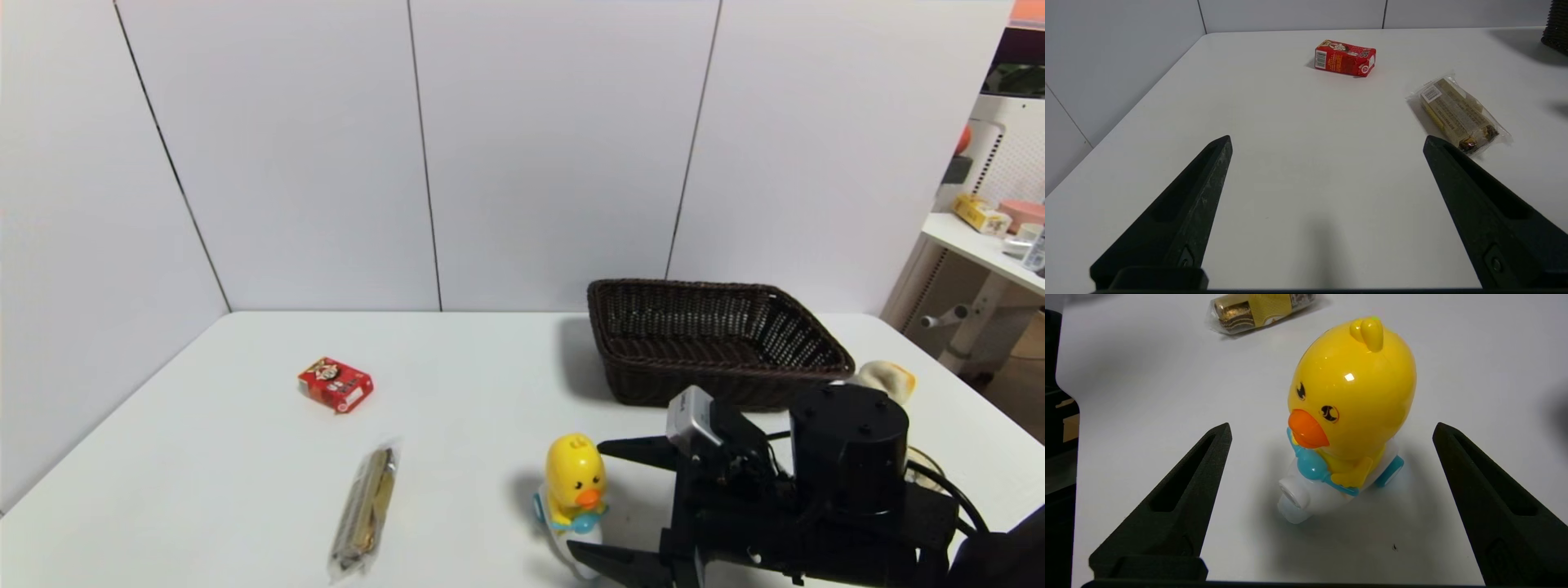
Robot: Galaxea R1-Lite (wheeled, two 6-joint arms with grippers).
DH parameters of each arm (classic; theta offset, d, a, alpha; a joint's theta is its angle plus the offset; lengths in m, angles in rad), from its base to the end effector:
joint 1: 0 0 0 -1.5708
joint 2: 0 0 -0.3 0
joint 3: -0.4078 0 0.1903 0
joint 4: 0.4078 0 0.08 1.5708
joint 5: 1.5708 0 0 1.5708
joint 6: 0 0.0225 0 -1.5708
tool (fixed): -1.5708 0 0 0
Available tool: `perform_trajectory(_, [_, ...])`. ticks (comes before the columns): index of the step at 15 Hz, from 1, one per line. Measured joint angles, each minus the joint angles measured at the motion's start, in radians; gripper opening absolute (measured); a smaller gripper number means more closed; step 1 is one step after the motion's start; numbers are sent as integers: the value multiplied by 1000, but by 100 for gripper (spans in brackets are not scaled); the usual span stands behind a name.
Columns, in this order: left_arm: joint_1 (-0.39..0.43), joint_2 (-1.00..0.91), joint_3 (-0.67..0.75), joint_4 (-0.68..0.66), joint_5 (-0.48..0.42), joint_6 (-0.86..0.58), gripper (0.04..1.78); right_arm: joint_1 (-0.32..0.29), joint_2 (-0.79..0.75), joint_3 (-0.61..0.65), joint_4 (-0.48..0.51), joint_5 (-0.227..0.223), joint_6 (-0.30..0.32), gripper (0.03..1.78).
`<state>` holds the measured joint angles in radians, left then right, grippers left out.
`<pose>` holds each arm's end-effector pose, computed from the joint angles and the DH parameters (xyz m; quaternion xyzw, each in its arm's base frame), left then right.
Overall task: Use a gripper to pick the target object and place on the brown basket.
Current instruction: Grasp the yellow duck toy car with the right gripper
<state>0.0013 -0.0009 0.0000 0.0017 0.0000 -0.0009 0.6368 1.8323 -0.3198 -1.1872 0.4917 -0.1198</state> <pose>-0.0229 0.0000 0.0753 -0.0005 0.0004 0.0007 1.0000 0.2009 0.1618 0.0879 -0.0616 0.1296 0.5364 0.8316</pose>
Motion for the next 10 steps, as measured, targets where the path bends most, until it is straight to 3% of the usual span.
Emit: perform_trajectory(10, [0,0,0,0,0,0,169,29,114,8,-121,-10,0,170])
